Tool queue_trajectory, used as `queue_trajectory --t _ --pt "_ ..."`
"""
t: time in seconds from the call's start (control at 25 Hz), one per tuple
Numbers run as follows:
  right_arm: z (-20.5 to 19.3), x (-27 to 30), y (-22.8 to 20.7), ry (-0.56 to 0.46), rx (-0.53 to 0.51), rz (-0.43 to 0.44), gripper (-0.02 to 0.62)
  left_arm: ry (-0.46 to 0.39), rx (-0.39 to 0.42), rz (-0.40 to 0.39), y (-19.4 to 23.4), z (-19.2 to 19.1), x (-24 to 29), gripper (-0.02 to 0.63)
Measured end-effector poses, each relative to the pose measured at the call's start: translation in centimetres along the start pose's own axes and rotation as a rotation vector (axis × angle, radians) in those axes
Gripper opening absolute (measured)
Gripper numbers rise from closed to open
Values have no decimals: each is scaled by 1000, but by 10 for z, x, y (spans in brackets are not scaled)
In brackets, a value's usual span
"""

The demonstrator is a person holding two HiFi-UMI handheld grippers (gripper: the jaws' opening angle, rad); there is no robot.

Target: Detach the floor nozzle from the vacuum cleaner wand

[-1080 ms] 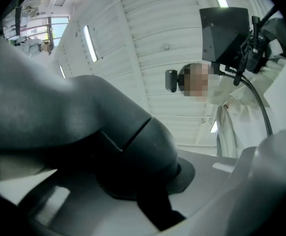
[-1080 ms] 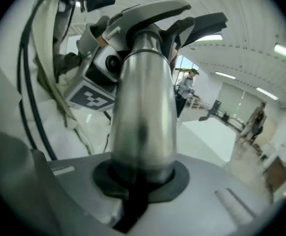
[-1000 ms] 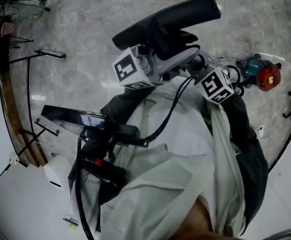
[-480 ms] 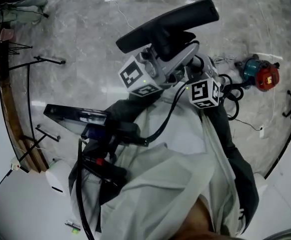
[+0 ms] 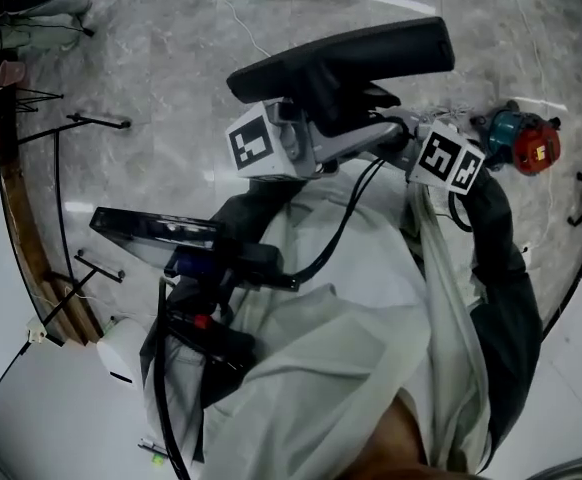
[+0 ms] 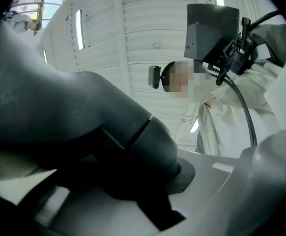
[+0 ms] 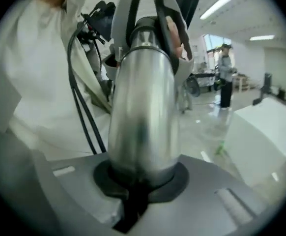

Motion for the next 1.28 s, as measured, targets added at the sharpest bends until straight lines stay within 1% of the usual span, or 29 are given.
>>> queue_trajectory --t 0.04,0.08,0.12,0.16,0.2,0.24,0.32,0.36,0.4,0.44,0.48,0.52,0.56,0.6,0.68,0.72,0.76,0.84,0.88,0.92,0.96,1.0,1.04,1.08,1.16,1.24,1.28 --pt "1 0 -2 -16 17 87 41 -13 -15 -7 2 2 0 69" --pt "3 1 -4 -18 32 125 40 -37 -27 5 5 5 -2 69" --pt "3 3 -8 -7 41 110 40 -66 -30 32 9 7 -6 69" --pt "3 6 -11 14 42 49 38 -92 -23 67 13 8 -10 69" --pt "2 10 -15 42 35 -47 38 -110 -10 107 16 9 -13 69" --pt "1 15 -17 76 27 -166 38 -121 2 154 19 10 -17 69" --pt "-3 26 -21 171 21 -431 38 -143 5 279 25 10 -27 69" --pt "-4 31 -23 227 24 -545 37 -163 -6 354 29 10 -33 69" --pt "-6 35 -24 276 30 -628 37 -184 -22 427 32 10 -38 69" --pt "-6 38 -26 308 35 -676 38 -200 -38 487 36 11 -42 69" --pt "-7 40 -27 324 40 -694 37 -208 -51 525 39 12 -44 69" --pt "-7 40 -28 326 44 -692 38 -207 -61 541 42 12 -44 69" --pt "-8 39 -28 318 48 -677 38 -199 -68 537 43 12 -43 69" --pt "-8 38 -27 300 51 -649 38 -186 -70 516 43 11 -41 69" --pt "-8 33 -23 239 46 -551 41 -153 -62 433 38 9 -35 69" --pt "-7 29 -20 198 38 -478 41 -134 -51 370 34 8 -31 69" --pt "-6 24 -16 152 30 -385 41 -110 -37 289 28 8 -26 69" --pt "-1 13 -8 52 23 -159 41 -49 -16 113 13 8 -13 71" --pt "2 8 -5 12 27 -51 41 -22 -18 42 7 9 -7 71" --pt "4 4 -2 -15 36 34 41 -10 -25 -6 4 9 -2 71" --pt "4 2 -2 -27 46 83 41 -13 -32 -26 4 9 1 71" --pt "3 2 -3 -22 54 85 40 -28 -35 -18 6 9 0 71" --pt "2 4 -4 -4 60 43 38 -49 -37 13 10 8 -3 71" --pt "0 7 -6 22 66 -30 38 -69 -40 58 14 6 -6 71" --pt "-4 15 -6 96 81 -239 38 -95 -54 184 20 3 -15 69" --pt "-9 24 -6 188 100 -466 38 -119 -83 348 27 0 -23 69" --pt "-11 29 -5 230 109 -554 38 -130 -100 428 30 -2 -27 69"
Point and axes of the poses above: the fingertips, and each gripper's own axes: x forward along the fingers, y to its left, z out of its top, the point moved 8 cm from there along -x, backward along the fingers, and after that the axes turned 15 degrees about -x, right-handed, at the moved point
